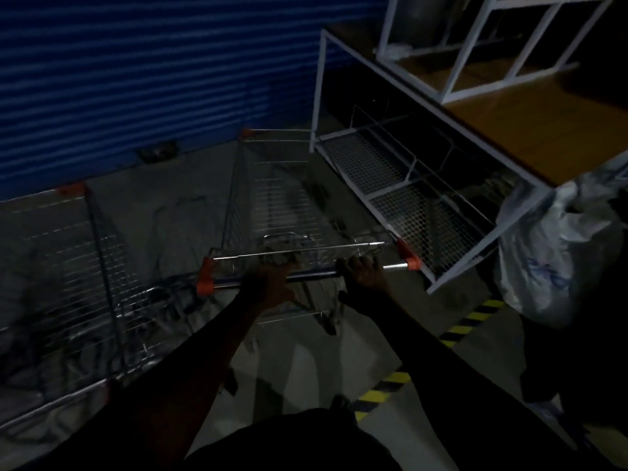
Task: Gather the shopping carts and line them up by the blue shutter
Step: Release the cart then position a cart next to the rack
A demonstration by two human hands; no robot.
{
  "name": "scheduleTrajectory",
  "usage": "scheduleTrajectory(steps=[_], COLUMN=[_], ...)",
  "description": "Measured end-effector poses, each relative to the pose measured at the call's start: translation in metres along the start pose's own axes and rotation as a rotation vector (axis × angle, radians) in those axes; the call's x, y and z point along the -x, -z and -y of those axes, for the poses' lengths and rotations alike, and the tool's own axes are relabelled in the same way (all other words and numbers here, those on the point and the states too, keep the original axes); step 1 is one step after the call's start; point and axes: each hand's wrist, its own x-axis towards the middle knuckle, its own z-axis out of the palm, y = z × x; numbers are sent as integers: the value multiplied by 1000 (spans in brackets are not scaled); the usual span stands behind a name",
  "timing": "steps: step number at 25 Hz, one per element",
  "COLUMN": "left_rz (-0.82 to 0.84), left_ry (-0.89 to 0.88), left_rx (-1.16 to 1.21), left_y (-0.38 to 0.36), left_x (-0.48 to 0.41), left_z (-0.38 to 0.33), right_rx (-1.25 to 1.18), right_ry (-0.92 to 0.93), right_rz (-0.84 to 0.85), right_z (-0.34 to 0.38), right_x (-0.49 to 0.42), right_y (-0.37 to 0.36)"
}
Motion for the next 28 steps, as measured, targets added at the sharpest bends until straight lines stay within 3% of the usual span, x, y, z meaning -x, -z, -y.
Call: scheduleTrajectory(steps=[6, 12, 14, 18, 20, 21, 23, 26, 28], left_rz=[145, -55, -19, -102, -14, 108, 187, 44, 128], left_ry=[191, 168, 214, 275, 279, 376, 456, 371, 420], left_rx=[-77, -89, -113, -54, -107, -76, -118, -138, -171], left_y=[7, -22, -19, -8, 17, 32, 46, 42, 51], left_x=[-21, -33, -39, -59, -75, -87, -102, -110, -121], left_z=[-5, 13, 17, 21, 22, 22, 28, 44, 51], right_rx=[-43, -44, 5, -52, -56, -42, -29, -26, -3], right_ry=[128, 234, 251, 258, 245, 237, 232, 268, 330], right_rz=[16, -178, -263, -237, -214, -217, -225, -229, -251], right_z=[-19, -28, -31, -33, -31, -29, -26, -23, -23], right_x=[-53, -67, -77, -112, -133, -146, -167, -199, -216], right_y=[-3, 0, -4, 1, 11, 14, 20, 19, 20])
